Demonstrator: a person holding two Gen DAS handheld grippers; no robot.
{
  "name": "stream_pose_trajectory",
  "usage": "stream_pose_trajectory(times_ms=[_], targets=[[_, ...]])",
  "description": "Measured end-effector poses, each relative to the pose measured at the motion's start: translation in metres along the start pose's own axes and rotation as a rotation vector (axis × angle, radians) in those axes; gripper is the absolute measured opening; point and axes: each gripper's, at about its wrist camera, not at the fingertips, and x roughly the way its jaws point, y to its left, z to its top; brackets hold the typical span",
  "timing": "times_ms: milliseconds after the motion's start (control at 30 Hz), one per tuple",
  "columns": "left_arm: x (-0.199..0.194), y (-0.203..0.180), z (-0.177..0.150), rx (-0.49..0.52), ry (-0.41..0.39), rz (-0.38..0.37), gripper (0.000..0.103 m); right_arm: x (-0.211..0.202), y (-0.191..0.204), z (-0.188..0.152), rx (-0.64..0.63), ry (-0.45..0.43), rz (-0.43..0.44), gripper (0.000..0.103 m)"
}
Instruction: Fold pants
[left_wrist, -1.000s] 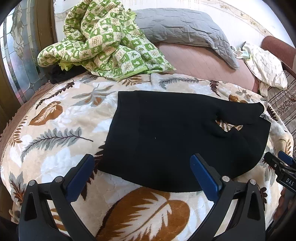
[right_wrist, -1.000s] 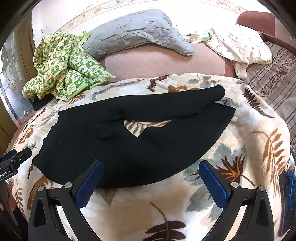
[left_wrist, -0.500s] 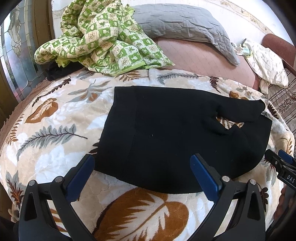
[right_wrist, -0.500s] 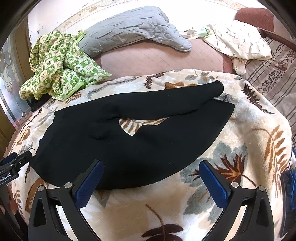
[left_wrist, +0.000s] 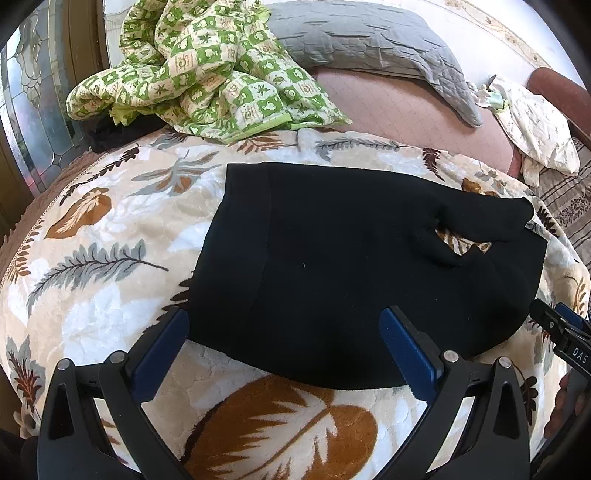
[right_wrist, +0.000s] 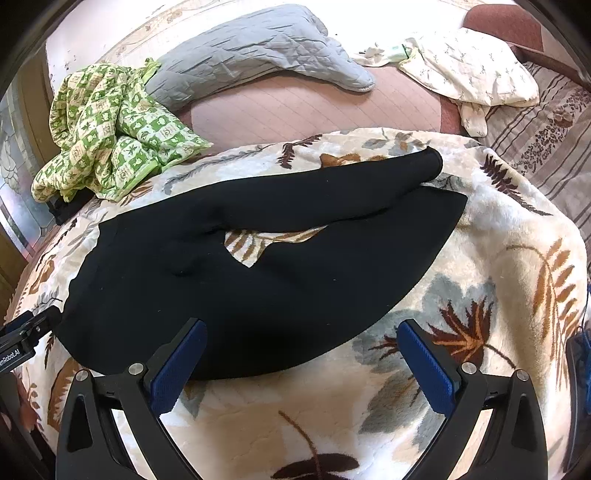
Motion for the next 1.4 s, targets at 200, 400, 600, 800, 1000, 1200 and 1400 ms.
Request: stream_pose_trajectory(times_ms=[200, 400, 600, 800, 1000, 1200, 1400], targets=[[0.001, 0.0, -0.001, 0.0, 0.003, 0.0, 0.103, 0.002, -0.001, 0.0, 0.002, 0.003, -0.003, 0.102], [0.001, 0.004, -0.006, -0.022, 0.023, -0.025, 0.103, 0.004, -0.003, 0.0, 0.003, 0.006, -0.01, 0.102], [0.007, 0.017, -0.023, -0.1, 0.088, -0.08, 0.103, 0.008, -0.01, -0.001, 0.011, 0.014, -0.021, 0.102], [0.023, 0.027, -0.034, -0.227, 0.121, -0.115, 0.103, 0.014, -0.022, 0.0, 0.04, 0.018, -0.026, 0.102], [0.047, 0.023, -0.02, -0.305, 0.128, -0.146, 0.103, 0.028, -0.043, 0.004, 0.084, 0.028, -0.02, 0.102], [0.06, 0.022, -0.004, -0.378, 0.117, -0.238, 0.099, 0.06, -0.068, 0.014, 0.184, 0.064, 0.015, 0.102], [0.071, 0.022, -0.001, -0.353, 0.168, -0.284, 0.009, 0.073, -0.075, 0.022, 0.217, 0.017, 0.038, 0.028]])
